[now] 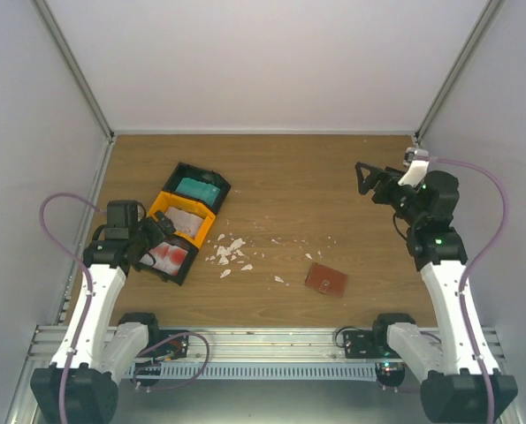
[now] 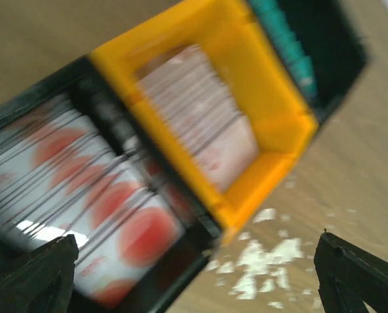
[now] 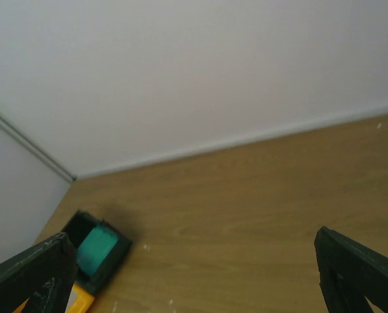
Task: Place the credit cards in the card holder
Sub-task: Move the storage box to the center of the board.
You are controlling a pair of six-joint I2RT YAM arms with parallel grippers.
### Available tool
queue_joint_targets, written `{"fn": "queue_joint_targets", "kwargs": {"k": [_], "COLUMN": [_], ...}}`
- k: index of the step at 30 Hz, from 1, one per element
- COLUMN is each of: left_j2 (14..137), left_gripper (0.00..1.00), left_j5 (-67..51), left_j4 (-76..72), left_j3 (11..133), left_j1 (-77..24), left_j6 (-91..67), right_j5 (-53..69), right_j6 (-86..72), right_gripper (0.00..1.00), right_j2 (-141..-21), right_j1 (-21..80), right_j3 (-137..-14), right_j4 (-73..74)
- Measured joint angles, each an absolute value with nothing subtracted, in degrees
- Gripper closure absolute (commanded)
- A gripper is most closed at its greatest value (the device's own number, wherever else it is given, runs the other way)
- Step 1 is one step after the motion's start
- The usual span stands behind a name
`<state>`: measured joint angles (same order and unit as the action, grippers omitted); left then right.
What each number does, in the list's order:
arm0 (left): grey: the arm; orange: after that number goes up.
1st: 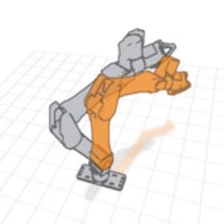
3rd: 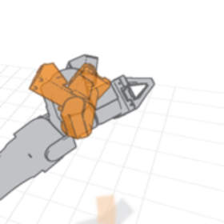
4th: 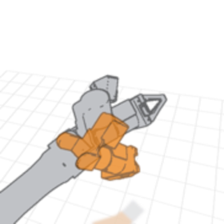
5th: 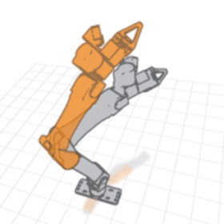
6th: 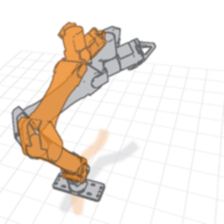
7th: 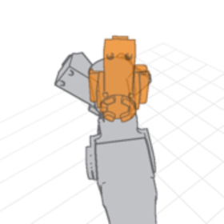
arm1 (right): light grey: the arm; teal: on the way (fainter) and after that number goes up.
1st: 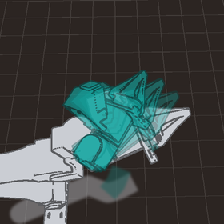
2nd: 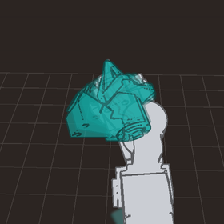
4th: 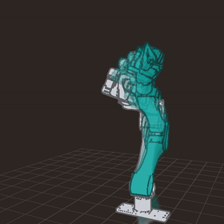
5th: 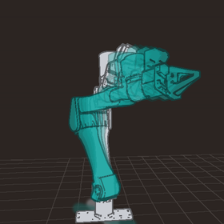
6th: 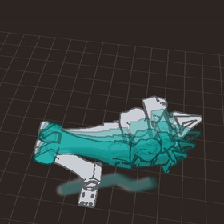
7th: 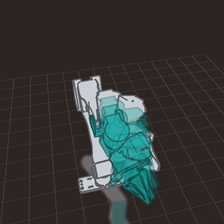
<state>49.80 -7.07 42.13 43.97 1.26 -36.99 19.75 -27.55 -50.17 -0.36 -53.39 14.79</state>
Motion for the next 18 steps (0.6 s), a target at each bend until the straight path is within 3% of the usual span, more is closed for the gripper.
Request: {"fn": "queue_joint_targets", "kwargs": {"k": [10, 18], "left_j2": [46.02, 47.09], "left_gripper": [0.01, 0.01], "left_j5": [7.31, 9.04], "left_j4": [57.06, 56.97], "left_j3": [43.40, 39.59], "left_j1": [2.68, 2.70], "left_j6": [-51.24, -58.00], "right_j5": [26.72, 28.05], "right_j6": [-30.48, -31.59], "right_gripper": [0.00, 0.01], "right_j2": [-55.77, -57.43], "right_j1": [-0.58, -0.67], "right_j3": [-47.57, -46.57], "right_j4": [12.51, 11.35]}}
